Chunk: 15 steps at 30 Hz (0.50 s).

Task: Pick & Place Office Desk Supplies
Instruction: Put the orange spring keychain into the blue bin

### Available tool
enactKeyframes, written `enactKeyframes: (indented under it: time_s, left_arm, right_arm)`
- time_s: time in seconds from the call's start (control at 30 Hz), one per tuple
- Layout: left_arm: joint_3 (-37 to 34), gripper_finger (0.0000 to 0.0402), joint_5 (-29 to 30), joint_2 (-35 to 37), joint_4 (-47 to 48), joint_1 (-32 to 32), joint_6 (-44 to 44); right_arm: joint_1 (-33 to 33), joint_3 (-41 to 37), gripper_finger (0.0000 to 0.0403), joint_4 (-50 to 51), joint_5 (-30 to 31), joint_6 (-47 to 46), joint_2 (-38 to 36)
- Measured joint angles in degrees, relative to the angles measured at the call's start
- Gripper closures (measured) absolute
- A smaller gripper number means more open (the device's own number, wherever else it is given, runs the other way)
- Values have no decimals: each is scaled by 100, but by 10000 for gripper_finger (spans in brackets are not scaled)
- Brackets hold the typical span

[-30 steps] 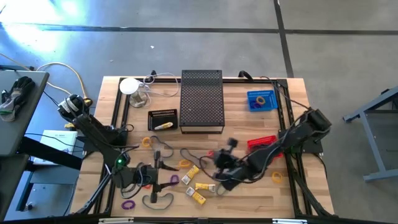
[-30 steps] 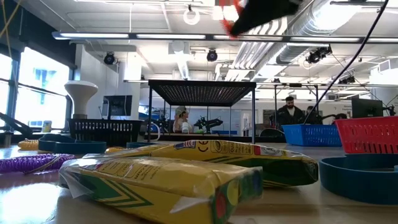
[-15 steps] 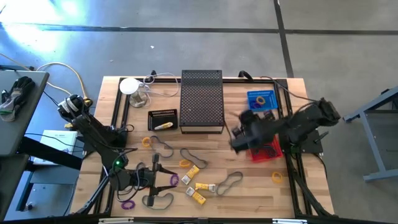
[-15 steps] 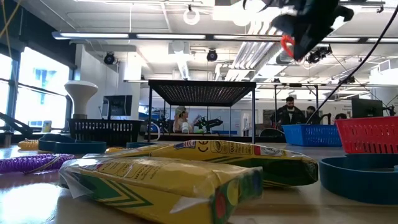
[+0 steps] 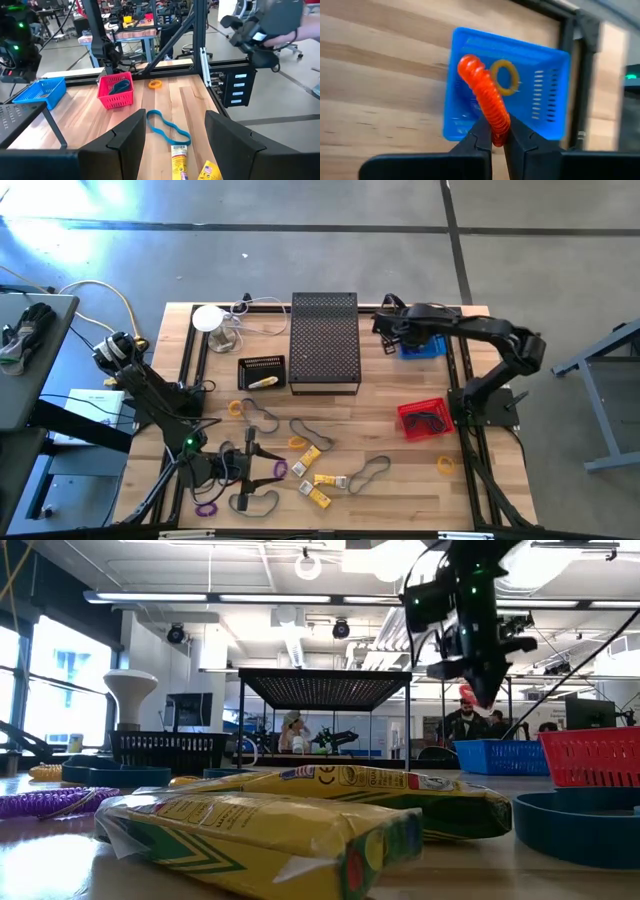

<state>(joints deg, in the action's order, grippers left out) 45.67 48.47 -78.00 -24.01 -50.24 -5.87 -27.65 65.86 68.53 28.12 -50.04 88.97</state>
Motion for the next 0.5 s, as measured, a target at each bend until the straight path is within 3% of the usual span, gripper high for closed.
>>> enactKeyframes:
  time_s: [0.23,0.5]
  left_arm:
    - [0,203,0,0,3,0,-17]
    - [0,203,0,0,0,3,-17]
  right_arm:
    - [-258,-672,392,-538,-233,78,-4]
    - [-270,-1336,363,-568,712,-102,-2]
